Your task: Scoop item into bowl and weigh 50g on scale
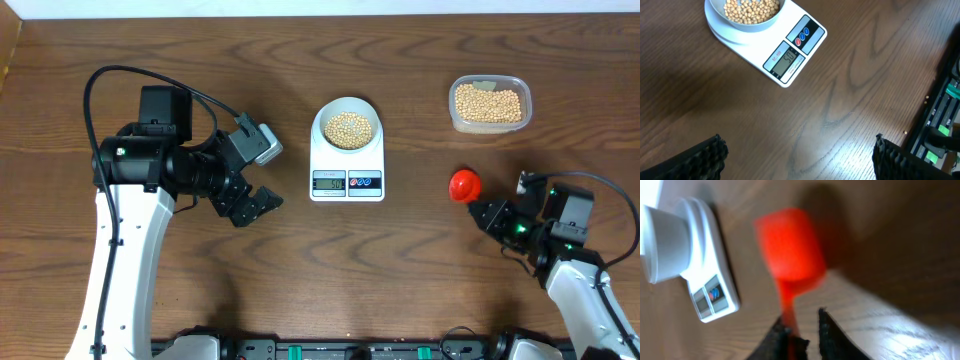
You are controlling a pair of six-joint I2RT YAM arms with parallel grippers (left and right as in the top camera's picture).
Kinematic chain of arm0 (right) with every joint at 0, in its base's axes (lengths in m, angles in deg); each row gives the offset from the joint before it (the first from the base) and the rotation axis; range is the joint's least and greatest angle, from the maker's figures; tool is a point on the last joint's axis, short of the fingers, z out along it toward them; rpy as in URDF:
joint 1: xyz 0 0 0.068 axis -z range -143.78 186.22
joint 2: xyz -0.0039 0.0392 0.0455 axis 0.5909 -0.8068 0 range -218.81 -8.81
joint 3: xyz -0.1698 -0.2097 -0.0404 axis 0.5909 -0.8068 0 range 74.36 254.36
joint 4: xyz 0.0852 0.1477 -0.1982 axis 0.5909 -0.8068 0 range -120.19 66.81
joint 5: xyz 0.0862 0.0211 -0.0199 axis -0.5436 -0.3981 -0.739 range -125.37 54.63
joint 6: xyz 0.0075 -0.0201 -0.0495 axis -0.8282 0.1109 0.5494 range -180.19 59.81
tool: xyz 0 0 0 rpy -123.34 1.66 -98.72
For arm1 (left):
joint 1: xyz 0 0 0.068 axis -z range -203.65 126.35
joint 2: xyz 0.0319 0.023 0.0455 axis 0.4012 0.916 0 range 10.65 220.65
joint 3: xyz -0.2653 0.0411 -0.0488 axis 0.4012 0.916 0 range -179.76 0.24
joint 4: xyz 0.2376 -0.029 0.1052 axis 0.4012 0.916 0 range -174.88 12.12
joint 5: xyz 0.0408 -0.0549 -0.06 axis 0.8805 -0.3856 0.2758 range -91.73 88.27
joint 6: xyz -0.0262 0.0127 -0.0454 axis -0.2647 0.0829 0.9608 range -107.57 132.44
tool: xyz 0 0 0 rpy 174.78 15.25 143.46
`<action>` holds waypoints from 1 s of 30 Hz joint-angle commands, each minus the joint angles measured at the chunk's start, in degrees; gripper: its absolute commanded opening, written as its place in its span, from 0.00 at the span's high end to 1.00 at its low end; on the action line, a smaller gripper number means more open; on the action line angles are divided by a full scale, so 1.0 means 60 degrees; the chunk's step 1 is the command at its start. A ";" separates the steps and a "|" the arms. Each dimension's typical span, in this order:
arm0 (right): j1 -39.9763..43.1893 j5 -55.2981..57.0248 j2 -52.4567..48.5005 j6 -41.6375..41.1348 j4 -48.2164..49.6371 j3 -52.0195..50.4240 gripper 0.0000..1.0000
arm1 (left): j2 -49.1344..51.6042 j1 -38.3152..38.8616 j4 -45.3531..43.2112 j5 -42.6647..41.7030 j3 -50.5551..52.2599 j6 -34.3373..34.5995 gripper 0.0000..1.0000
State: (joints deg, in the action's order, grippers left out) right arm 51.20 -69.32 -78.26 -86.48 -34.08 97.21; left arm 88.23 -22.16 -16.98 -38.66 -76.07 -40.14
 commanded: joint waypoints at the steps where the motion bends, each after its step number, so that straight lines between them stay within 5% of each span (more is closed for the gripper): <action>1: 0.0076 0.0670 -0.0135 -0.0412 0.0066 -0.0219 0.75 | -0.0018 -0.0040 0.0029 0.0018 0.0007 -0.0124 0.05; 4: 0.0076 0.1712 -0.0142 -0.0222 0.0178 -0.0222 0.56 | -0.0018 -0.0040 0.0029 0.0022 0.0007 -0.0124 0.05; 5: 0.0076 0.1891 -0.0142 -0.0033 0.0244 -0.0222 0.44 | -0.0018 -0.0040 0.0029 0.0018 0.0007 -0.0124 0.05; 7: 0.0073 0.2237 -0.0142 0.0590 0.0423 -0.0222 0.06 | -0.0018 -0.0040 0.0033 0.0018 0.0007 -0.0124 0.05; 8: 0.0073 0.2437 -0.0142 0.0852 0.0492 -0.0222 0.01 | -0.0018 -0.0040 0.0029 0.0018 0.0007 -0.0124 0.05; 14: 0.0051 0.4900 -0.0142 0.1716 0.0703 -0.0222 0.01 | -0.0018 -0.0040 0.0033 0.0022 0.0007 -0.0124 0.05; 19: 0.0051 0.5082 -0.0138 0.1712 0.1457 -0.0215 0.01 | -0.0018 -0.0040 0.0033 0.0018 0.0007 -0.0124 0.05; 26: 0.0051 0.0863 0.0539 0.1716 0.4255 -0.0164 0.01 | -0.0018 -0.0040 0.0029 0.0022 0.0007 -0.0124 0.05; 30: 0.0051 -0.0018 0.1413 0.1708 0.5297 -0.0164 0.01 | -0.0018 -0.0040 0.0033 0.0018 0.0007 -0.0124 0.05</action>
State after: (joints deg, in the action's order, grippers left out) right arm 51.46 -60.01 -73.96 -77.06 -4.64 95.77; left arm 88.23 -22.16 -16.98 -38.66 -76.07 -40.14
